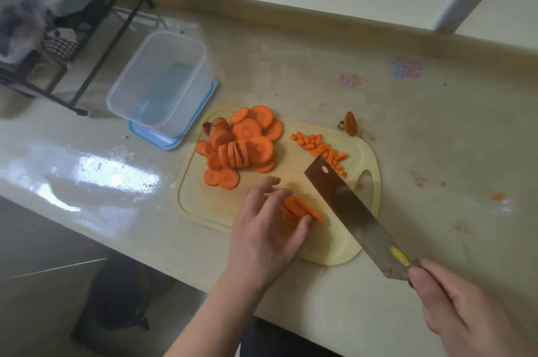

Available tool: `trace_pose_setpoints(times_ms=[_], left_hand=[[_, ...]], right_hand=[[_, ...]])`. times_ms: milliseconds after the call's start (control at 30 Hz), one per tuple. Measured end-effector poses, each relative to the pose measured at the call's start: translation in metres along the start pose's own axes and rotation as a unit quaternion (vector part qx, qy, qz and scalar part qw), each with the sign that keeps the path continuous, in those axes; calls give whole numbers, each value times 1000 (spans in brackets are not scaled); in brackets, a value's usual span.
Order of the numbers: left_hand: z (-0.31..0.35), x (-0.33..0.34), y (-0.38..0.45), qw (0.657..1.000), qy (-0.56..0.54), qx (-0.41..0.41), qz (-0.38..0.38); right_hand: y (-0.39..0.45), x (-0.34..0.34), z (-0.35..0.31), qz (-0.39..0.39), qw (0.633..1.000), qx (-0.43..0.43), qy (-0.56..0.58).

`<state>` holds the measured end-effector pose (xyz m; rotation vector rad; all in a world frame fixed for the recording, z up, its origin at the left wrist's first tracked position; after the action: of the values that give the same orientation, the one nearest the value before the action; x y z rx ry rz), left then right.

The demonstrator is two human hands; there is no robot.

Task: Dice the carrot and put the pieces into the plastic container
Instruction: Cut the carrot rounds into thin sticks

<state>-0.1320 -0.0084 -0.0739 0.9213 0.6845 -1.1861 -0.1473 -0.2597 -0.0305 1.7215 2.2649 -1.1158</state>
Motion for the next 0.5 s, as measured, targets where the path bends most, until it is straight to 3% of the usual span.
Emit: trace_pose_setpoints(times_ms=[500], left_hand=[[3,4,-21,996,44,62,50]], right_hand=[[-7,-2,9,-1,1000,15,11]])
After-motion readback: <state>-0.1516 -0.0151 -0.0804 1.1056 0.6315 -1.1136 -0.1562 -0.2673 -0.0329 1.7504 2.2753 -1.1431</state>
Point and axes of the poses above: each hand's wrist, its own y-axis towards the middle knuckle, its own x-axis out of the palm, z = x × y, the point moved 7 cm from there along y, towards the middle knuckle, and after that the axes turned 13 degrees about y, right-handed, at the moved point
